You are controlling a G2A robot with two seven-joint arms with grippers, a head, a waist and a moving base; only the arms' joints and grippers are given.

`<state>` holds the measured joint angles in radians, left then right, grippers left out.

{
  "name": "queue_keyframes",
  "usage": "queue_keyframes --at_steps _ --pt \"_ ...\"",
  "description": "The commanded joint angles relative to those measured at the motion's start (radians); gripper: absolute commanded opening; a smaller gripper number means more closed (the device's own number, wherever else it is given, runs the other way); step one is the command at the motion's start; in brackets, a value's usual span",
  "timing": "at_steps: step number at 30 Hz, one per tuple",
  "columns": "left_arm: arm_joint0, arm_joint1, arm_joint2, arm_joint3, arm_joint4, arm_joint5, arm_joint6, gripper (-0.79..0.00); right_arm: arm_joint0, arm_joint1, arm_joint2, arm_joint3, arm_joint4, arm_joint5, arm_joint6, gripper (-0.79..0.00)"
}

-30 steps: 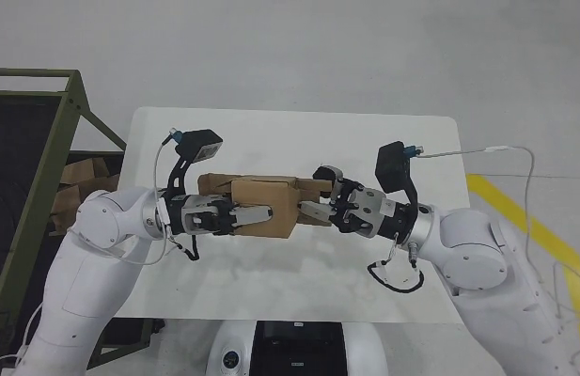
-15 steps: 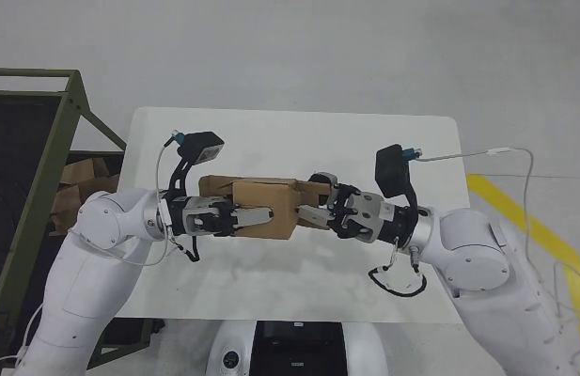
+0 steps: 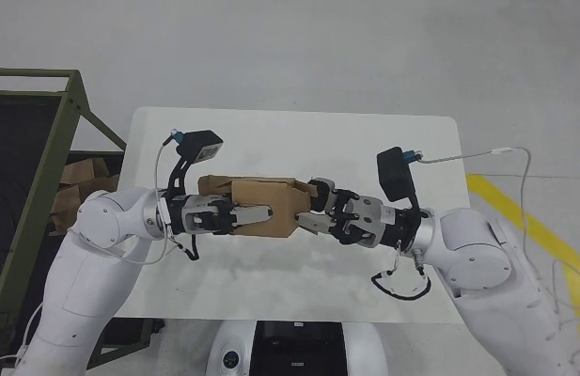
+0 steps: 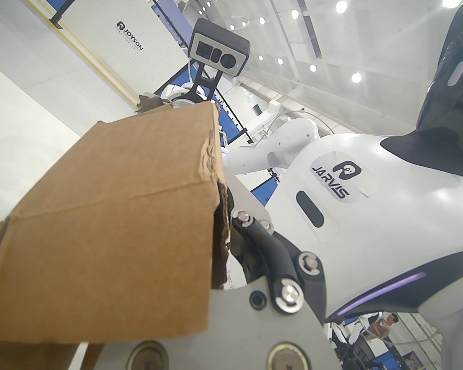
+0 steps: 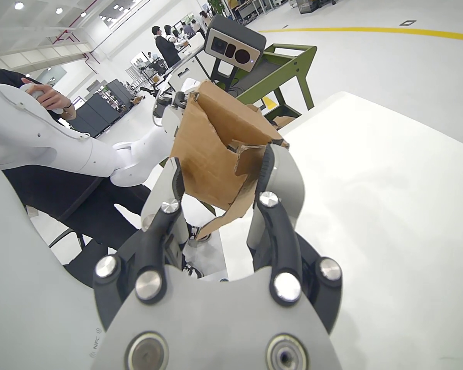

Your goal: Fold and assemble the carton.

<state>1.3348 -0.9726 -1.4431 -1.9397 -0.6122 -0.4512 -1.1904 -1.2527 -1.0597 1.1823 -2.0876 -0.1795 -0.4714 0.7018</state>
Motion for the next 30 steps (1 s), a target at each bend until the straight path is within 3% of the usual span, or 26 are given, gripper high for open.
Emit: queue_keyframes --at_steps 1,30 --pt "0.000 0.000 0.000 0.001 0.000 0.000 0.000 -0.785 0.001 0.000 0.000 0.002 0.000 0.001 0.002 -0.443" --pt "-0.003 0.002 -0.005 0.004 -0.016 -0.002 -0.014 -0.785 0.036 -0.002 -0.037 0.011 -0.018 0.045 0.021 -0.508"
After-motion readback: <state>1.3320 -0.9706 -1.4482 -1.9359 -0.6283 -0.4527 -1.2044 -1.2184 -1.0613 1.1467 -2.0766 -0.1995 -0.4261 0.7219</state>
